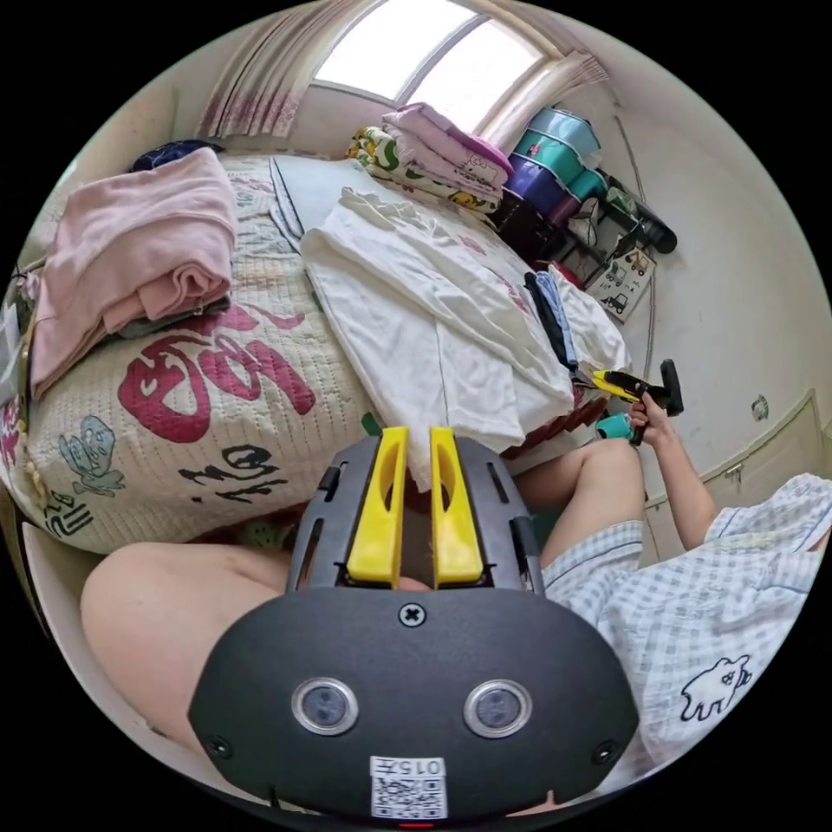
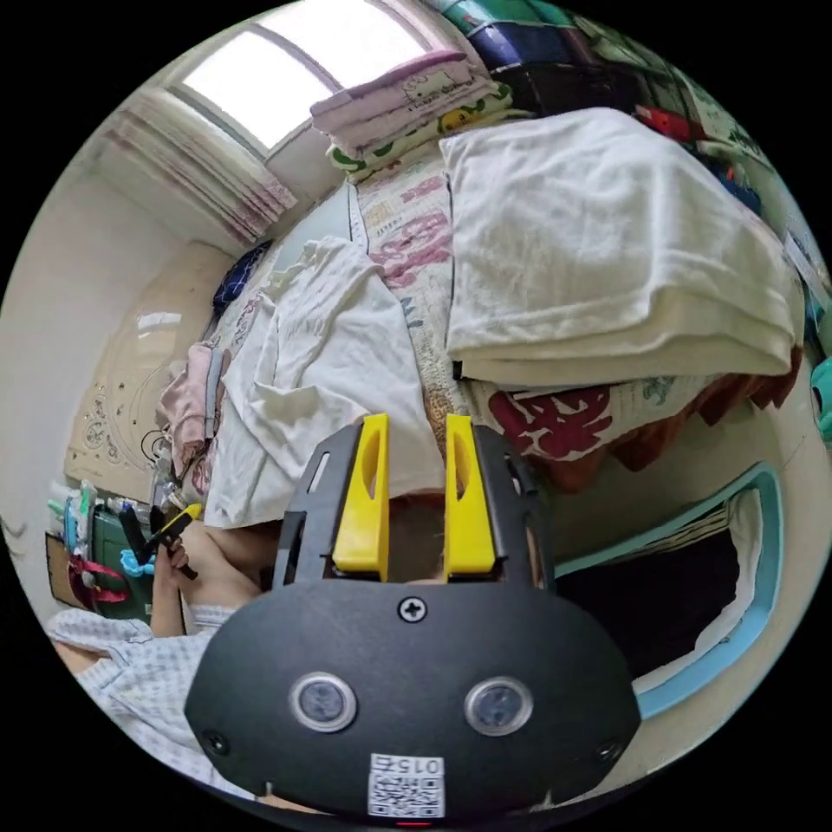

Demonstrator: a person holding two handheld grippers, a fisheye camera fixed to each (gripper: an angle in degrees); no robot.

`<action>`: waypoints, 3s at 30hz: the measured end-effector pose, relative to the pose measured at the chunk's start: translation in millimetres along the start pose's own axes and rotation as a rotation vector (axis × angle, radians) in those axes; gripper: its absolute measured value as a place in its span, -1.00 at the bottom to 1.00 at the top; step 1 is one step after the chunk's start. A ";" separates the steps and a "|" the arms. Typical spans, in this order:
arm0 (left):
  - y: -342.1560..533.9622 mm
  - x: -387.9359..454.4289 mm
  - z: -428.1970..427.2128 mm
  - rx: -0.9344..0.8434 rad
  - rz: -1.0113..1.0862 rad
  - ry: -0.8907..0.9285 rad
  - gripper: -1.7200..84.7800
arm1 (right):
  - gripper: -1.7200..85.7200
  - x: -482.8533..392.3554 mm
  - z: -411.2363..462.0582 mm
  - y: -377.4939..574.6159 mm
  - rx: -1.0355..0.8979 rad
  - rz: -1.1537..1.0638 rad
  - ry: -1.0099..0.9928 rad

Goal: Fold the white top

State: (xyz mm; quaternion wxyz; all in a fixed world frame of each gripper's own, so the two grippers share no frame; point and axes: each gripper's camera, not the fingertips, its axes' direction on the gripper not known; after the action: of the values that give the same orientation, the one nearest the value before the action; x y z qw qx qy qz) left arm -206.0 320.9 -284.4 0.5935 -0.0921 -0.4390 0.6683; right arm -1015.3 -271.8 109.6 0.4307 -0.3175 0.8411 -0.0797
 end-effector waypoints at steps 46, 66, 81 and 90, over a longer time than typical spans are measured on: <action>-262.5 119.5 215.8 -0.093 0.470 0.522 -0.73 | -0.87 -16.5 169.3 -64.0 -0.186 0.011 0.039; -279.5 75.5 276.2 -0.126 0.306 0.677 -0.59 | -0.95 -62.1 196.3 -69.5 -0.212 -0.438 -0.603; -277.8 19.9 319.4 -0.189 0.167 0.713 -0.58 | -0.94 15.5 295.9 -8.4 -0.304 -0.516 -0.658; -269.8 18.9 321.9 -0.190 0.179 0.746 -0.58 | -0.92 75.8 346.8 50.7 -0.307 -0.513 -0.736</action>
State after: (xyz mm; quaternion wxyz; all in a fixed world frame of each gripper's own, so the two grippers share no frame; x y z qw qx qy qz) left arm -226.4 159.5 103.3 0.6405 -0.4209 -0.2434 0.5944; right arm -802.5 -229.3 -175.9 0.6145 -0.5821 0.5292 0.0597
